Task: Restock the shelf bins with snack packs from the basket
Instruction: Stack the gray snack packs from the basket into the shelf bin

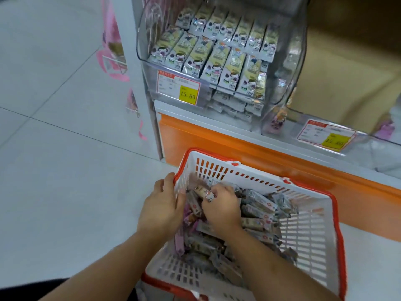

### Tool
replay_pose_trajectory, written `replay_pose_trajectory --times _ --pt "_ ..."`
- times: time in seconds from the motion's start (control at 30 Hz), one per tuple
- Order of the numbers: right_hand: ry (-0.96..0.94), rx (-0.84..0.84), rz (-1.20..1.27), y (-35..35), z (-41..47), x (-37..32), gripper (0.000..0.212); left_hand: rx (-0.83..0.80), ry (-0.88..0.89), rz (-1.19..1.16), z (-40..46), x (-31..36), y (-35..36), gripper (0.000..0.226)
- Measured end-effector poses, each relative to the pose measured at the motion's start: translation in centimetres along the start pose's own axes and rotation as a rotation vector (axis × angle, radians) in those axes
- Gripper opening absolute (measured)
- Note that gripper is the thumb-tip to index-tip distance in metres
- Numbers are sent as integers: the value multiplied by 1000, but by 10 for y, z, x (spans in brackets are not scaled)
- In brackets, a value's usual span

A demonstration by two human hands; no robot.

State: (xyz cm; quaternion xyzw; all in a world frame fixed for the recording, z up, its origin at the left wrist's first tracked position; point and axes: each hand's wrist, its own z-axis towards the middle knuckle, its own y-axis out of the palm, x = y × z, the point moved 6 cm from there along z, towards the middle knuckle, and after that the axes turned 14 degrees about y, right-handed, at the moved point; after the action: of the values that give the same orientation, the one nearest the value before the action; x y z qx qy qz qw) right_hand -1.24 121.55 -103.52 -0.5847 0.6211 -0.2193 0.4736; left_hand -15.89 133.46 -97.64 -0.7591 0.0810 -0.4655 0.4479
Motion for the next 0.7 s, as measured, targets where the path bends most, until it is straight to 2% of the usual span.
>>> replay_pose_trajectory --times 0.1,0.2,0.27,0.37,0.43,0.5,0.57,0.63,0.7 --pt "-49 -180 188 -52 -14 0 24 -81 -54 38 -1 2 -3 63" --pt "-126 -304 200 -124 -36 -16 27 -153 -72 158 -1 15 -21 71" --pt "-179 -371 173 -170 -52 -28 27 -148 -5 170 8 40 -43 63" --pt "-307 -449 169 -236 -84 -44 26 -183 157 -32 26 104 -87 30" --pt "-379 -445 206 -267 -102 -50 25 -280 240 -261 24 148 -114 29" --pt "-427 -440 318 -291 -114 -52 26 -418 310 -445 9 187 -137 37" --pt "-468 -439 449 -306 -121 -54 26 -515 373 -501 -9 213 -153 56" --pt "-490 -431 529 -315 -123 -57 26 -508 432 -441 -20 227 -159 75" --pt "-495 -413 602 -320 -123 -60 27 -432 458 -360 -22 235 -162 94"
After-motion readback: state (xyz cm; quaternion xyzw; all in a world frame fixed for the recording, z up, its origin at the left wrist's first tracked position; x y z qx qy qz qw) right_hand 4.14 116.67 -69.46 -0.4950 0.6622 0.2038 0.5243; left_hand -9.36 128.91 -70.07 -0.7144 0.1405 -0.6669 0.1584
